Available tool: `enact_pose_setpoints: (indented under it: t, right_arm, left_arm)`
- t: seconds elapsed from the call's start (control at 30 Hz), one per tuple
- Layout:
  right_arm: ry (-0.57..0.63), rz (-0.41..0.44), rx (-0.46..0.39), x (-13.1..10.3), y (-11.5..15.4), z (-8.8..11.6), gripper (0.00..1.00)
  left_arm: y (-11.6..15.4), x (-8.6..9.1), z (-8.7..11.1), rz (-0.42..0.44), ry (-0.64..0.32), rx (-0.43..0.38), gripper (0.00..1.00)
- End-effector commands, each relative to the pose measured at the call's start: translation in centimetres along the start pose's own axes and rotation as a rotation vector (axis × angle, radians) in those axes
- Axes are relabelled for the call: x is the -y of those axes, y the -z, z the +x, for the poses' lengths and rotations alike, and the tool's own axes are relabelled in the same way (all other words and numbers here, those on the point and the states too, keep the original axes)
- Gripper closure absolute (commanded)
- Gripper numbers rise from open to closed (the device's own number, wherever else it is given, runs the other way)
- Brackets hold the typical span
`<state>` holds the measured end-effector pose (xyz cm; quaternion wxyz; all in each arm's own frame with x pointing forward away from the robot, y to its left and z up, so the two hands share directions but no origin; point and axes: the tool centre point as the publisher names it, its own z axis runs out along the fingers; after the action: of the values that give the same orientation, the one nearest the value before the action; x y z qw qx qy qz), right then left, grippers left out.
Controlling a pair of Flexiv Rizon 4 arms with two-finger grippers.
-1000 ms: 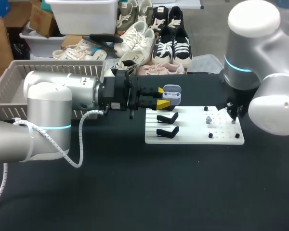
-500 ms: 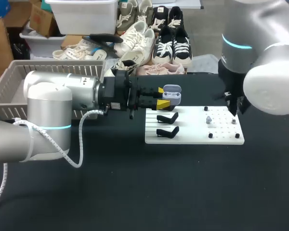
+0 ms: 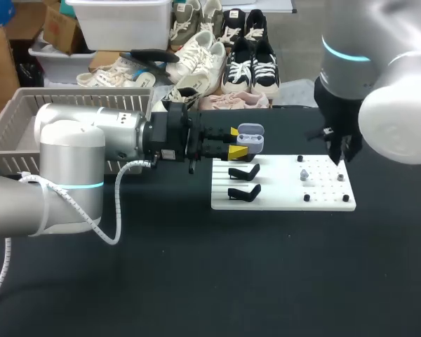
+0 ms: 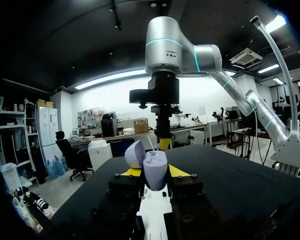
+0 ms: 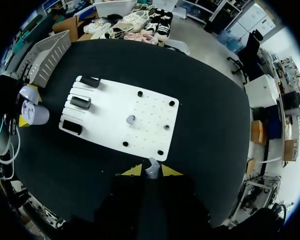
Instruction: Pick up each earbud case from the left stands, insert the matching earbuds, close the lid, and place the case in the box.
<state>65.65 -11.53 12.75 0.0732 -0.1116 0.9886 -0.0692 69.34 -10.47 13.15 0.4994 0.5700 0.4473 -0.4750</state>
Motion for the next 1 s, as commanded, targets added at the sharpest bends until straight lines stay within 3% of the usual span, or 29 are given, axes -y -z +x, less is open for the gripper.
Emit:
enact_pose_setpoints:
  t: [0.03, 0.17, 0.43, 0.53, 0.73, 1.0]
  right_arm:
    - [-0.003, 0.002, 0.011, 0.0, 0.0, 0.4, 1.00]
    - [-0.003, 0.002, 0.011, 0.0, 0.0, 0.4, 1.00]
    - [-0.360, -0.025, 0.004, -3.1, 3.0, -0.2, 1.00]
    - [-0.438, 0.002, -0.027, -4.1, 3.8, -0.3, 1.00]
    - [-0.536, 0.079, -0.103, -5.8, 4.0, -0.3, 1.00]
    - [-0.593, 0.007, -0.107, -8.3, 5.3, 0.0, 1.00]
  left_arm:
    - [0.0, 0.0, 0.1, -0.002, -0.001, 0.001, 1.00]
    - [0.0, 0.0, 0.1, -0.002, -0.001, 0.001, 1.00]
    - [0.0, 0.0, 0.1, -0.002, -0.001, 0.001, 1.00]
    - [0.0, 0.0, 0.1, -0.002, -0.001, 0.001, 1.00]
    - [0.0, 0.0, 0.1, -0.002, -0.001, 0.001, 1.00]
    - [0.0, 0.0, 0.1, -0.002, -0.001, 0.001, 1.00]
